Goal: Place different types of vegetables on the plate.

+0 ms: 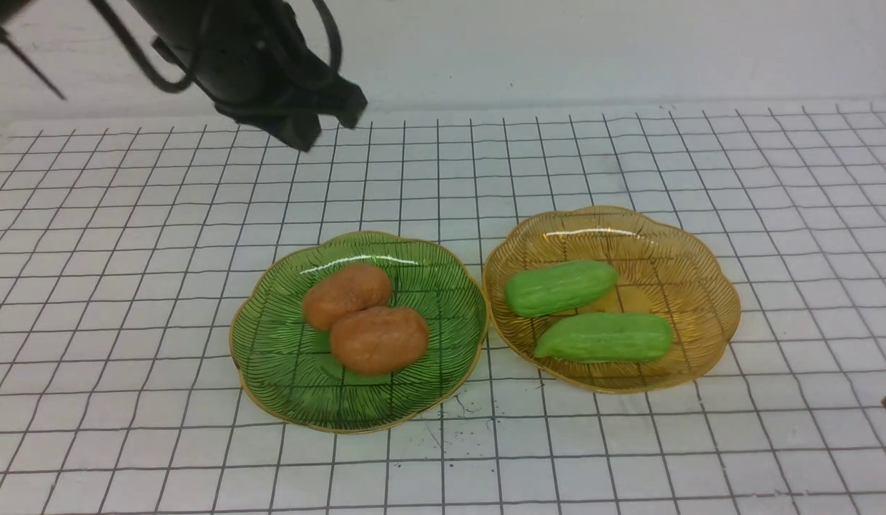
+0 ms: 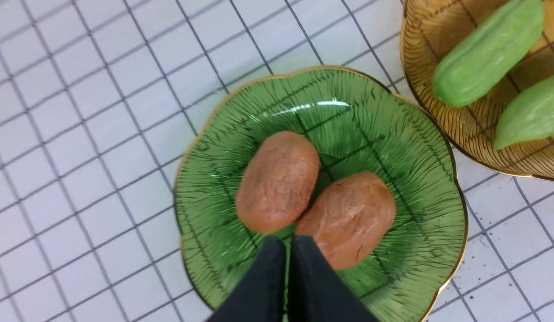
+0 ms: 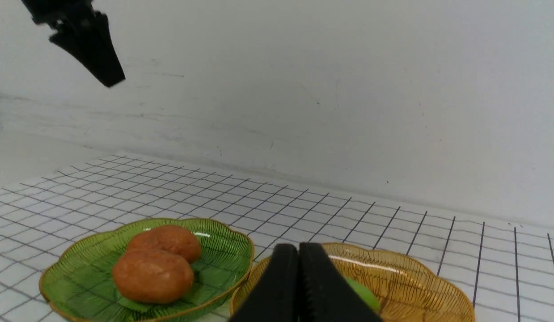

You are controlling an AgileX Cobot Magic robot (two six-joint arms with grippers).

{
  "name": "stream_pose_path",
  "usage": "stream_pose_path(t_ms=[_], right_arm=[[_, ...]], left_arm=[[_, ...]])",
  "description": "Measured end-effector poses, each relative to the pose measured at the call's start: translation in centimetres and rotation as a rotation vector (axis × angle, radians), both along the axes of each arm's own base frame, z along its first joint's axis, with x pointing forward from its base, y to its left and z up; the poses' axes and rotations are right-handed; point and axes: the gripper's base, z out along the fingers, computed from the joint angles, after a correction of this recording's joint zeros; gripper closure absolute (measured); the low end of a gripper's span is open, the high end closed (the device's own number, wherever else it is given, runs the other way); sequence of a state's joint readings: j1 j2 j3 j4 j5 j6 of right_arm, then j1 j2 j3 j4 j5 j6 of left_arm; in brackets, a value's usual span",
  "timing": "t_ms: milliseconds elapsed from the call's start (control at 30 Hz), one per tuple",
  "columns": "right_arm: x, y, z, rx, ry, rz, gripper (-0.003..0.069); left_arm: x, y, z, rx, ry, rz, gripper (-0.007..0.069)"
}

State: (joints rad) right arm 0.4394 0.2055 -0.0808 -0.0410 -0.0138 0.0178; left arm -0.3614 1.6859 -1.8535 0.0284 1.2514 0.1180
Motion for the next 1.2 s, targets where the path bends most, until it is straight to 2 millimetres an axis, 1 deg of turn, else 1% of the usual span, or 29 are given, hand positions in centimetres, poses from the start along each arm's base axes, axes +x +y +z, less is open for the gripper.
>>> stream_pose_path(t_ms=[67,133,200,433,567,667,767,867,933,967,1000,1033,1067,1100,1133,1167,1200], right_arm=[[-0.4,-0.3,-1.7,-0.018,0.039,-0.014,0.0673],[-0.6,-0.6,-2.6,-0.031,0.068,-0.046,0.0673],[-0.8,-1.2,-3.5,-0.043,0.108,-0.114,0.0673],[-1.1,-2.4,-5.1,-0.058,0.191,-0.300,0.0673],[-1.1,-2.8,-5.4,-0.061,0.225,-0.362,0.0673],[-1.1,-2.9,-5.6,-0.063,0.249,-0.391,0.0673],[-1.1,-3.0,-5.6,-0.063,0.254,-0.402,0.0673],[-1.1,-3.0,-5.6,-0.063,0.254,-0.402,0.0673],[-1.1,-3.0,-5.6,-0.063,0.254,-0.402,0.0673],[-1.1,-3.0,-5.6,-0.063,0.254,-0.402,0.0673],[-1.1,-3.0,-5.6,-0.063,0.254,-0.402,0.0673],[-1.1,-3.0,-5.6,-0.063,0.254,-0.402,0.0673],[-1.1,-3.0,-5.6,-0.063,0.254,-0.402,0.0673],[-1.1,-3.0,-5.6,-0.063,0.254,-0.402,0.0673],[-1.1,-3.0,-5.6,-0.063,0.254,-0.402,0.0673],[-1.1,-3.0,-5.6,-0.063,0.254,-0.402,0.0673],[-1.1,-3.0,-5.6,-0.063,0.254,-0.402,0.0673]], left_arm=[[-0.5,0.2,0.7,-0.003,-0.017,0.001,0.0632],[-0.6,0.3,0.8,-0.004,-0.020,0.001,0.0632],[-0.6,0.3,0.8,-0.004,-0.020,0.001,0.0632],[-0.6,0.3,0.8,-0.004,-0.020,0.001,0.0632],[-0.8,0.3,1.1,-0.006,-0.027,0.000,0.0632],[-1.3,0.5,1.6,-0.012,-0.041,0.000,0.0632],[-2.5,0.9,2.1,-0.015,-0.050,0.000,0.0632],[-4.3,1.6,2.2,-0.014,-0.047,0.000,0.0632],[-6.0,2.3,2.1,-0.012,-0.039,0.001,0.0632],[-6.5,2.4,2.1,-0.011,-0.038,0.001,0.0632],[-7.4,2.8,1.9,-0.011,-0.033,0.004,0.0632],[-9.5,3.6,1.4,-0.013,-0.020,0.013,0.0632],[-10.6,4.0,1.1,-0.015,-0.012,0.020,0.0632],[-10.9,4.1,1.0,-0.015,-0.011,0.020,0.0632],[-14.2,5.4,-0.4,-0.021,0.014,0.043,0.0632],[-15.5,5.9,-1.1,-0.021,0.022,0.049,0.0632],[-17.7,6.7,-2.4,-0.027,0.039,0.061,0.0632]])
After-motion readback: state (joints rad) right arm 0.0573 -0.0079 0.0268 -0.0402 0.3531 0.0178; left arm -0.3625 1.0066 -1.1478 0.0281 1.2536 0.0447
